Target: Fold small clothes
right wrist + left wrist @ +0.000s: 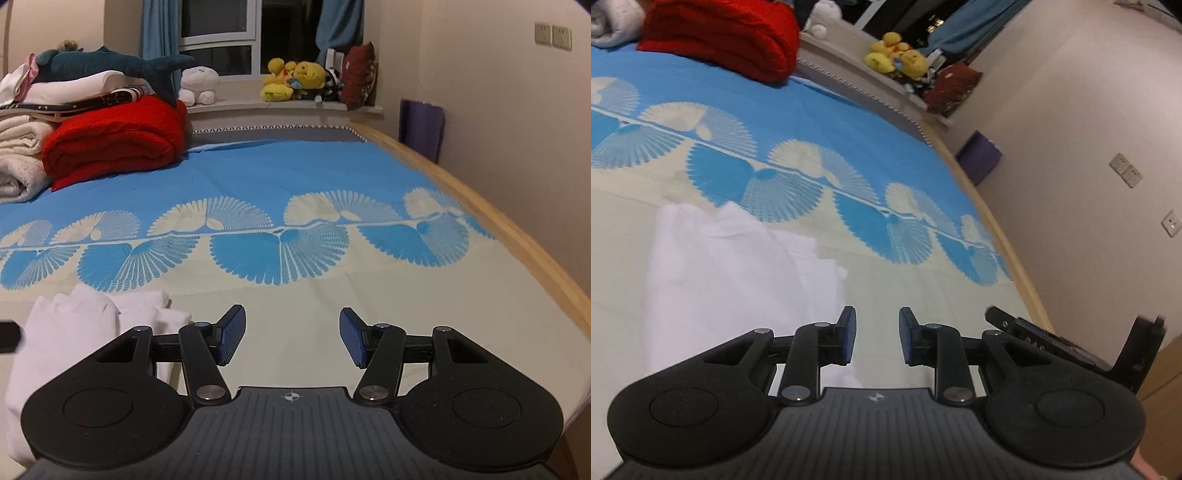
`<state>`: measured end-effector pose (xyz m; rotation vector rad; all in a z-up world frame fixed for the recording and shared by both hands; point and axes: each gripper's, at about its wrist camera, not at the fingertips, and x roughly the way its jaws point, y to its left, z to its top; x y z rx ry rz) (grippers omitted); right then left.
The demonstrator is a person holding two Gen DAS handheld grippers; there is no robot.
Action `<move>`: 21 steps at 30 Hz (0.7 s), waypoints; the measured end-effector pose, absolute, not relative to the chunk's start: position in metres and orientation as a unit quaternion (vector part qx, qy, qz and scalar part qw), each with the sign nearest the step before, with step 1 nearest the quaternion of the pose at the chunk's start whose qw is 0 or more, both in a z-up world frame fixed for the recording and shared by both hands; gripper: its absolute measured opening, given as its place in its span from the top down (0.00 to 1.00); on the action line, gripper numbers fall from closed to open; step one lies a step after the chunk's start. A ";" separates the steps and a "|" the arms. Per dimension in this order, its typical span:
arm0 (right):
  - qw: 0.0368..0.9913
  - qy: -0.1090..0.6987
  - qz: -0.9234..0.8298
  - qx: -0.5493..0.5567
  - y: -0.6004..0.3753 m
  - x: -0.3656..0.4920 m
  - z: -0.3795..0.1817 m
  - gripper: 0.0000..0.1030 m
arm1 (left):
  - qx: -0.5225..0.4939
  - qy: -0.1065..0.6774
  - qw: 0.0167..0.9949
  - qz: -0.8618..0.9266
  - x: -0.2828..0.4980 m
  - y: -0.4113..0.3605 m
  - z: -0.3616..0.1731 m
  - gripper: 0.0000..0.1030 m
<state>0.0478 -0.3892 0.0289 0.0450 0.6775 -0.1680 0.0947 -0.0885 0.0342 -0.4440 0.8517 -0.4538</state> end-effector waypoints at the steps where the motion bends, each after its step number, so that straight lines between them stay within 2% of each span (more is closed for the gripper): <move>1: 0.938 0.336 -0.078 0.028 -0.390 0.049 0.028 0.43 | -0.196 0.412 0.866 -0.206 0.098 -0.082 0.041 0.73; 5: 0.928 0.368 -0.037 0.056 -0.382 0.060 0.019 0.43 | -0.107 0.433 0.878 -0.175 0.110 -0.051 0.068 0.73; 8: 0.902 0.421 0.026 0.095 -0.369 0.069 0.007 0.43 | -0.048 0.453 0.870 -0.188 0.115 -0.035 0.066 0.65; 10: 0.874 0.466 0.076 0.117 -0.355 0.076 -0.006 0.42 | -0.025 0.459 0.867 -0.190 0.110 -0.026 0.054 0.64; 13: 0.851 0.510 0.094 0.085 -0.329 0.080 -0.022 0.39 | -0.048 0.490 0.849 -0.191 0.101 -0.013 0.016 0.64; 15: 0.840 0.532 0.098 0.052 -0.316 0.081 -0.033 0.39 | -0.087 0.556 0.812 -0.156 0.109 -0.007 -0.012 0.64; 18: 0.821 0.558 0.114 0.032 -0.303 0.080 -0.046 0.40 | -0.109 0.560 0.810 -0.133 0.118 -0.002 -0.021 0.64; 20: 0.816 0.563 0.125 0.029 -0.298 0.077 -0.051 0.54 | -0.117 0.562 0.809 -0.129 0.123 0.001 -0.023 0.62; 21: 0.817 0.561 0.131 0.031 -0.297 0.077 -0.051 0.80 | -0.126 0.564 0.806 -0.128 0.125 0.003 -0.023 0.61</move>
